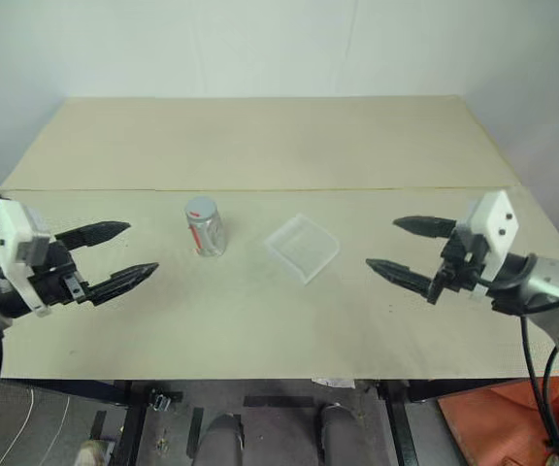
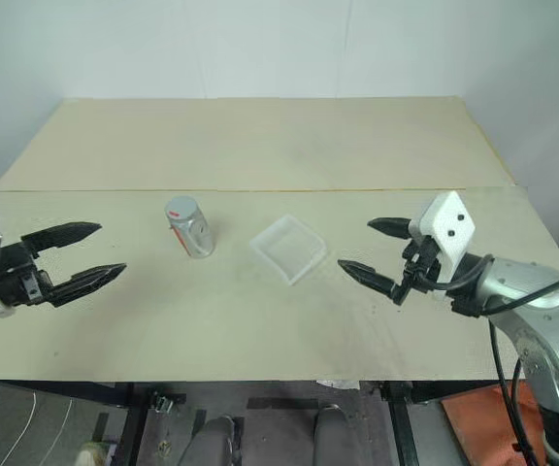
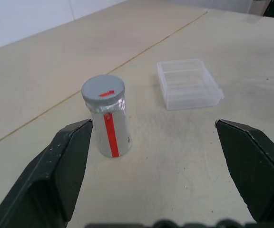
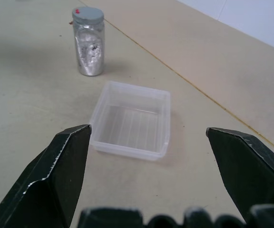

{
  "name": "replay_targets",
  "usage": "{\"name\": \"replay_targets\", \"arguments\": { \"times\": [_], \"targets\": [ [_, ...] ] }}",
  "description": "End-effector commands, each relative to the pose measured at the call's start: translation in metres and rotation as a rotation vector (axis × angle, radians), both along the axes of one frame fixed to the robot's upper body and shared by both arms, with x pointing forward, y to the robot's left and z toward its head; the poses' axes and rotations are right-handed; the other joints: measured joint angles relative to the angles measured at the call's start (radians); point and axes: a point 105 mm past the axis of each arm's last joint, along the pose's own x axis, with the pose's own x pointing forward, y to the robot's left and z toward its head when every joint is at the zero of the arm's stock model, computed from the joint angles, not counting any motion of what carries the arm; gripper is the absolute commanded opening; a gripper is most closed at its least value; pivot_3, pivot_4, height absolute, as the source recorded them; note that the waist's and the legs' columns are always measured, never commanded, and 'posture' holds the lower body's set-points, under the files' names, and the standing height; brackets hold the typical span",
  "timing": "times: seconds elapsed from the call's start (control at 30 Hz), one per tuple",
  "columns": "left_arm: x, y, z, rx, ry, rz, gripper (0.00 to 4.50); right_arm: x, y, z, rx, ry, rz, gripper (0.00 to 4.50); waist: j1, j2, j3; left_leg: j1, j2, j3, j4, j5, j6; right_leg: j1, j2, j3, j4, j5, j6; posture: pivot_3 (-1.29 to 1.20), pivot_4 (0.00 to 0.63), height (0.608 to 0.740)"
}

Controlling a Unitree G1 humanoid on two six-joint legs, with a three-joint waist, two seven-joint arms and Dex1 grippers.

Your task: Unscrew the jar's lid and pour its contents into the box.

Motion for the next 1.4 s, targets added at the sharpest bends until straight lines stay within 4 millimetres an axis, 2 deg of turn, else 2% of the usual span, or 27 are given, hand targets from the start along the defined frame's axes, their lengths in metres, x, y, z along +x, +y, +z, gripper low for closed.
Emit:
{"name": "replay_targets", "arguments": {
  "times": [0.03,0.13,0.3,0.4,0.57,0.73,0.97,1.13,1.4],
  "targets": [
    [-0.006,-0.002,0.011,0.008,-0.047,0.011,4.47,0.000,0.003,0.011,-0.014,-0.059,0.035,4.50,0.001,0.000,0.000,0.000,0.000,0.000,0.000,0.000,0.000,0.000,0.000,0.000,0.000,0.000,0.000,0.00,0.150,0.740],
    [-0.006,-0.004,0.002,-0.008,-0.043,0.060,4.47,0.002,0.006,0.007,-0.031,-0.052,0.045,4.50,0.000,0.000,0.000,0.000,0.000,0.000,0.000,0.000,0.000,0.000,0.000,0.000,0.000,0.000,0.000,0.00,0.150,0.740],
    [0.001,-0.011,-0.009,-0.025,-0.036,0.119,4.47,-0.001,0.007,0.011,-0.020,-0.066,0.066,4.50,0.000,0.000,0.000,0.000,0.000,0.000,0.000,0.000,0.000,0.000,0.000,0.000,0.001,0.000,0.000,0.00,0.150,0.740],
    [0.012,-0.011,-0.025,-0.065,-0.026,0.205,4.47,-0.003,0.010,0.014,-0.035,-0.087,0.081,4.50,0.001,0.000,0.000,0.000,0.000,0.000,0.000,0.000,0.000,0.000,0.000,0.000,0.000,0.000,0.000,0.00,0.150,0.740],
    [0.033,-0.020,-0.047,-0.108,-0.008,0.246,4.47,-0.003,0.013,0.020,-0.057,-0.117,0.089,4.50,0.002,0.000,0.000,0.001,0.000,0.000,0.000,0.000,0.000,0.001,0.000,0.000,0.001,0.000,0.000,0.00,0.150,0.740],
    [0.062,-0.040,-0.046,-0.161,-0.035,0.259,4.47,-0.001,0.020,0.028,-0.056,-0.111,0.109,4.50,0.002,0.000,0.000,0.001,0.000,0.000,0.000,0.000,0.000,0.001,0.000,0.000,0.000,0.000,0.000,0.00,0.150,0.740],
    [0.099,-0.048,-0.051,-0.210,-0.077,0.339,4.47,-0.003,0.026,0.033,-0.056,-0.095,0.146,4.50,0.000,-0.001,0.000,0.000,0.000,0.000,0.001,0.000,0.000,0.000,0.000,0.000,0.000,0.000,0.000,0.00,0.150,0.740],
    [0.109,-0.054,-0.072,-0.197,-0.075,0.346,4.47,-0.007,0.028,0.035,-0.067,-0.102,0.155,4.50,0.001,-0.001,-0.001,0.000,-0.001,0.000,0.001,0.000,0.000,0.001,0.000,0.000,0.000,0.000,0.000,0.00,0.150,0.740],
    [0.124,-0.066,-0.073,-0.231,-0.129,0.366,4.47,-0.011,0.029,0.038,-0.052,-0.111,0.155,4.50,0.004,-0.001,-0.001,0.000,-0.001,0.000,0.001,0.000,0.000,0.001,0.000,0.000,0.000,0.000,0.000,0.00,0.150,0.740]
  ]
}}
